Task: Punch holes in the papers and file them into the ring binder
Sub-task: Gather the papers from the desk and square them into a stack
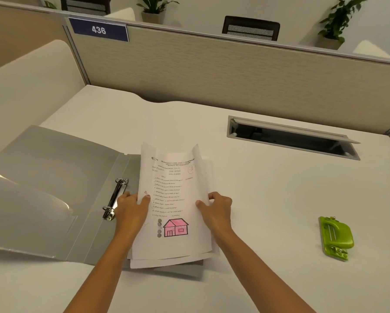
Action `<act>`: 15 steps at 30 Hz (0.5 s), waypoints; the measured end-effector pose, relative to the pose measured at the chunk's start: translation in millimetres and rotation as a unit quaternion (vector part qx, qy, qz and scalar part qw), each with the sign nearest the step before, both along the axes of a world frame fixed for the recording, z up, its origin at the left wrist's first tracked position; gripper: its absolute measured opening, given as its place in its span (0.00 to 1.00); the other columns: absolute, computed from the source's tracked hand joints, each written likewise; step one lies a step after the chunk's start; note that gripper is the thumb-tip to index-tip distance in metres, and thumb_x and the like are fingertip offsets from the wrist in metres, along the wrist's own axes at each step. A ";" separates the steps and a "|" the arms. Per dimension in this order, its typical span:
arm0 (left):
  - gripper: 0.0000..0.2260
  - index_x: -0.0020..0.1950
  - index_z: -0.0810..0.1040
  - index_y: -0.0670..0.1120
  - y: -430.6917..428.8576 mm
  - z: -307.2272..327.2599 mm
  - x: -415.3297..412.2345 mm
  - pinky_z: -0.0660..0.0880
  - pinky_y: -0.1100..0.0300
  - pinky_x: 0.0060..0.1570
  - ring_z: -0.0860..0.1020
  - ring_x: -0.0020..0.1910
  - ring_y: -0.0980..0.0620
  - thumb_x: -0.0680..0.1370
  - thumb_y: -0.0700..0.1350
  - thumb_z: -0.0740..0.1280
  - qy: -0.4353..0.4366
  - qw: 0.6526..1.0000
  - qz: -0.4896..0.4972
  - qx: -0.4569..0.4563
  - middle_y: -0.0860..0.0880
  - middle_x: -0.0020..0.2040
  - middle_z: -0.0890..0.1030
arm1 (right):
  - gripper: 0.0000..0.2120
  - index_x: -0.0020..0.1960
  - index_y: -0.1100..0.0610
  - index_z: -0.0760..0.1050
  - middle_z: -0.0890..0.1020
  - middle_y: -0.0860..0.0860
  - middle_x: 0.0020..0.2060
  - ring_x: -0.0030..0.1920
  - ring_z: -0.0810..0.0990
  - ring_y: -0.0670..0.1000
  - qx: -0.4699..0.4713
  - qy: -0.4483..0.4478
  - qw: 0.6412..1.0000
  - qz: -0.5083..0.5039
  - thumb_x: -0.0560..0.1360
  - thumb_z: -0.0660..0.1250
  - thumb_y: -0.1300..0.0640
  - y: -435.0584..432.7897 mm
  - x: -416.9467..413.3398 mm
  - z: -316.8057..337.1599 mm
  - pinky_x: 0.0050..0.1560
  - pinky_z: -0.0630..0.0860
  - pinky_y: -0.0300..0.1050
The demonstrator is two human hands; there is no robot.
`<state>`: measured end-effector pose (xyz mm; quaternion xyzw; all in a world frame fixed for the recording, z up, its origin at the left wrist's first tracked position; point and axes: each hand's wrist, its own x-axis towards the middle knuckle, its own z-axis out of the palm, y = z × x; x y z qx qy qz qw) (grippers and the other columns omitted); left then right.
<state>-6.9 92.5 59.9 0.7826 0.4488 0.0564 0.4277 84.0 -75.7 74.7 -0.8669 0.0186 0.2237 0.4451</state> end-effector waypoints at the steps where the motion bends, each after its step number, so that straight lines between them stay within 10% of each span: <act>1: 0.15 0.55 0.78 0.39 -0.4 0.1 0.6 0.76 0.52 0.44 0.77 0.55 0.39 0.79 0.49 0.62 -0.006 1.000 -0.001 -0.006 0.36 0.64 0.72 | 0.15 0.59 0.58 0.71 0.66 0.52 0.59 0.49 0.75 0.52 0.003 -0.002 1.000 -0.001 0.75 0.67 0.54 -0.1 -0.6 -0.6 0.50 0.73 0.41; 6: 0.11 0.58 0.78 0.43 -11.1 4.1 1.0 0.73 0.59 0.35 0.79 0.43 0.48 0.80 0.45 0.61 -0.053 0.996 -0.019 -0.069 0.46 0.50 0.81 | 0.14 0.61 0.58 0.70 0.73 0.52 0.58 0.50 0.72 0.49 0.013 -0.045 0.999 -0.009 0.77 0.64 0.58 -7.6 -5.2 -4.4 0.50 0.70 0.38; 15: 0.13 0.63 0.68 0.48 -55.4 16.2 6.4 0.73 0.68 0.35 0.80 0.47 0.52 0.79 0.42 0.63 -0.177 0.979 -0.064 -0.075 0.49 0.53 0.80 | 0.08 0.54 0.50 0.64 0.76 0.48 0.52 0.47 0.79 0.49 0.096 -0.159 0.981 -0.062 0.79 0.61 0.60 -50.2 -9.5 8.2 0.44 0.79 0.36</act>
